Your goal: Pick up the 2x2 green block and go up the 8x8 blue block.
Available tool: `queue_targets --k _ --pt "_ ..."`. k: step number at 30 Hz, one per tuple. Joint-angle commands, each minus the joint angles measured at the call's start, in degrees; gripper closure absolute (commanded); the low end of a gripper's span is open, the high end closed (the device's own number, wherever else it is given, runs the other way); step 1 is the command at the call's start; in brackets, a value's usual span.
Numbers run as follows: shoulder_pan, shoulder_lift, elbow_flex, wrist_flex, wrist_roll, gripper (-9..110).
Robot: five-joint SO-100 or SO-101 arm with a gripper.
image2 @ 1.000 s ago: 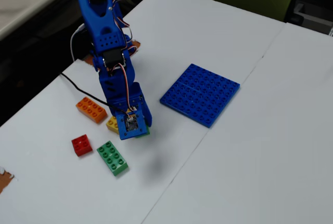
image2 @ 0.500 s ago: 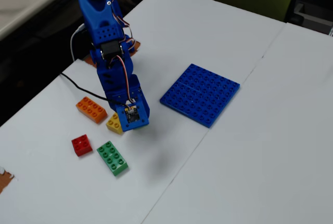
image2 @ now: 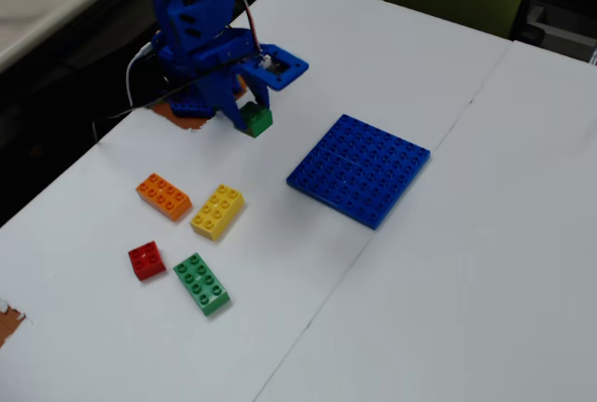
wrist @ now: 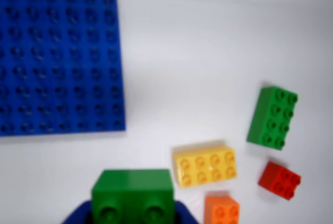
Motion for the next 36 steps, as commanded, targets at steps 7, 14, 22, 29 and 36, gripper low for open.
queue_targets --k 7,14,22,29,36 --pt "-9.1 7.8 -22.2 13.5 6.5 98" --pt "-18.1 -4.4 -48.4 16.8 19.6 98" --pt "-22.9 -25.5 -67.0 13.4 30.8 98" --pt "-23.8 -45.0 -74.7 16.4 29.1 98" --pt "-24.3 -51.4 -73.7 17.2 27.2 98"
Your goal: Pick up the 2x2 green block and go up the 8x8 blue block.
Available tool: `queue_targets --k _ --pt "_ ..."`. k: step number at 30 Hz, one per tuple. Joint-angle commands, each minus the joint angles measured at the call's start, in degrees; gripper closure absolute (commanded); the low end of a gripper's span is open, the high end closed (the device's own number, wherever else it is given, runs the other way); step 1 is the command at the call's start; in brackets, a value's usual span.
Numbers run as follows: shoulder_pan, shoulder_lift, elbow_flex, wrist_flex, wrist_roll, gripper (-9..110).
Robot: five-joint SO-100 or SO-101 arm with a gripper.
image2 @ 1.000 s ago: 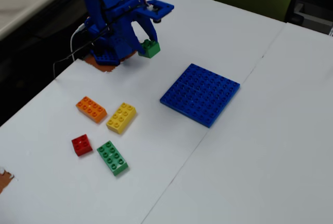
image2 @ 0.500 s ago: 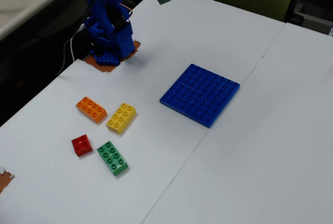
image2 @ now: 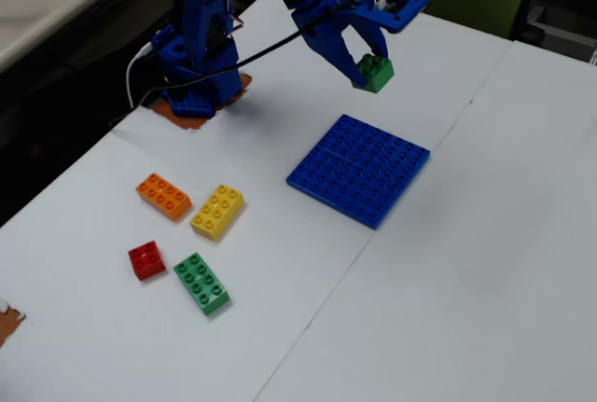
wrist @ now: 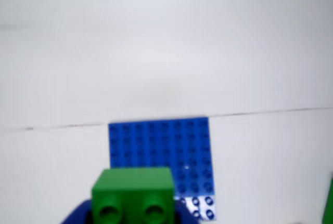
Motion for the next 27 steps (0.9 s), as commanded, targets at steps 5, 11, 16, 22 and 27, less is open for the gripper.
queue_targets --k 5,11,16,22,27 --pt "-0.8 -1.1 0.4 0.4 -2.5 98" --pt "-0.9 -0.7 3.8 0.5 -6.2 98" --pt "-0.8 0.7 6.9 0.5 -8.9 98" --pt "-0.7 0.9 6.9 0.5 -8.4 97" --pt "-0.7 1.1 6.9 0.5 -8.1 97"
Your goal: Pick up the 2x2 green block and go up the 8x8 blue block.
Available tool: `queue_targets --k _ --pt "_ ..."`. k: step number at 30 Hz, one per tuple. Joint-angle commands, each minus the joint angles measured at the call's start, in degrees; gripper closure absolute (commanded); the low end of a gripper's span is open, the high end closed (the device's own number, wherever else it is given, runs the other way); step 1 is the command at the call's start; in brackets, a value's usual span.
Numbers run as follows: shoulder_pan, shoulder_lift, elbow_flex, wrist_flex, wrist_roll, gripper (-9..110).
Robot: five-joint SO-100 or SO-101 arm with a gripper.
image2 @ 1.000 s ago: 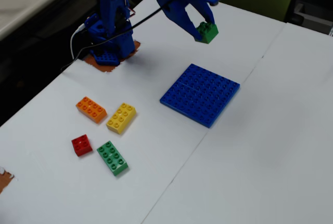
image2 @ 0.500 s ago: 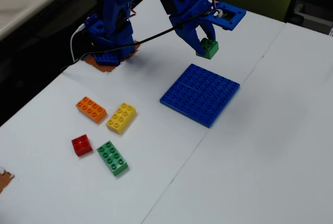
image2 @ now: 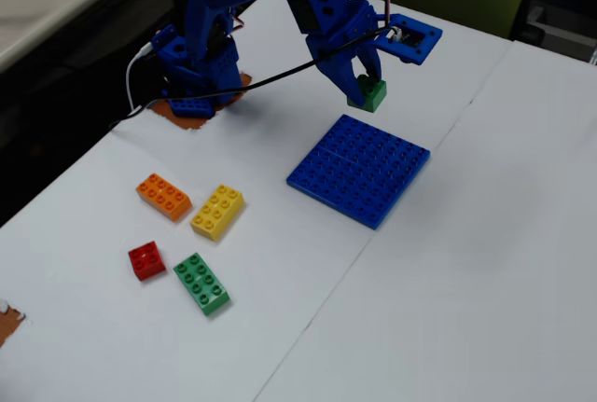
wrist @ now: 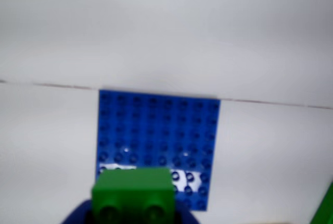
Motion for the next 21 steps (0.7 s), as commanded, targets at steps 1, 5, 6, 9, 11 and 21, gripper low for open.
queue_targets --k 1,5,6,9,11,21 --pt "-0.4 2.8 0.0 0.5 0.3 97" --pt "-0.3 2.8 -0.1 0.5 -0.2 97" --pt "-0.3 2.8 -0.1 0.5 -0.2 97" --pt "-0.3 2.8 -0.1 0.5 0.1 97" --pt "-0.3 2.8 -0.1 0.5 0.0 97" --pt "-0.3 2.8 -0.4 0.5 0.3 97"
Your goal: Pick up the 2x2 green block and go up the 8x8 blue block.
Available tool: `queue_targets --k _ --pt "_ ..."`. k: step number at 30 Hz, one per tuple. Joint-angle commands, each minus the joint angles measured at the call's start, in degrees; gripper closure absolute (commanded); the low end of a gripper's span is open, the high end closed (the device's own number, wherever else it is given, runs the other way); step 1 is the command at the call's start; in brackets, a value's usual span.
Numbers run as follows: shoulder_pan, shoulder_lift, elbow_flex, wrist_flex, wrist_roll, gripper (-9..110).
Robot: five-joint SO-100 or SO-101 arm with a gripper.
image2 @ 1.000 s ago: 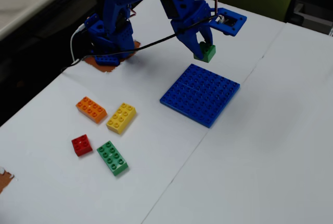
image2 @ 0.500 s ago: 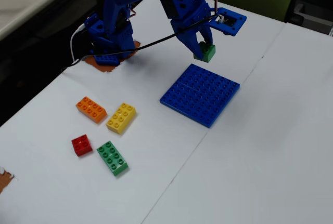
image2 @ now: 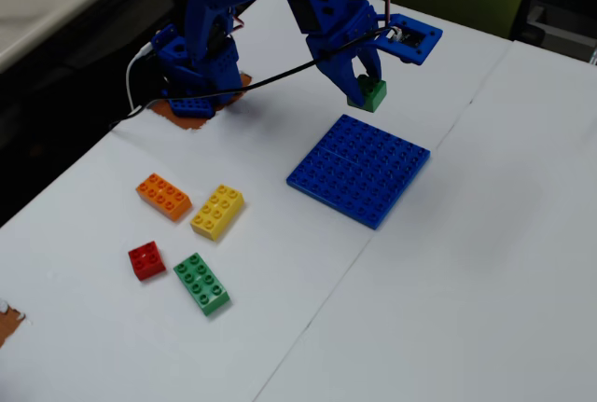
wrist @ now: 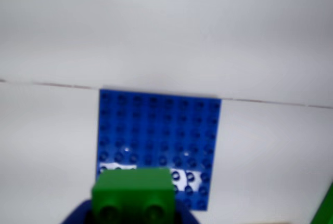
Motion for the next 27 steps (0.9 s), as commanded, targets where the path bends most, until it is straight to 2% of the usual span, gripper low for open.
queue_targets --k 1,27 --pt "-0.3 2.8 -0.4 0.5 0.2 97" --pt "-0.5 3.0 -0.4 0.5 1.1 97"
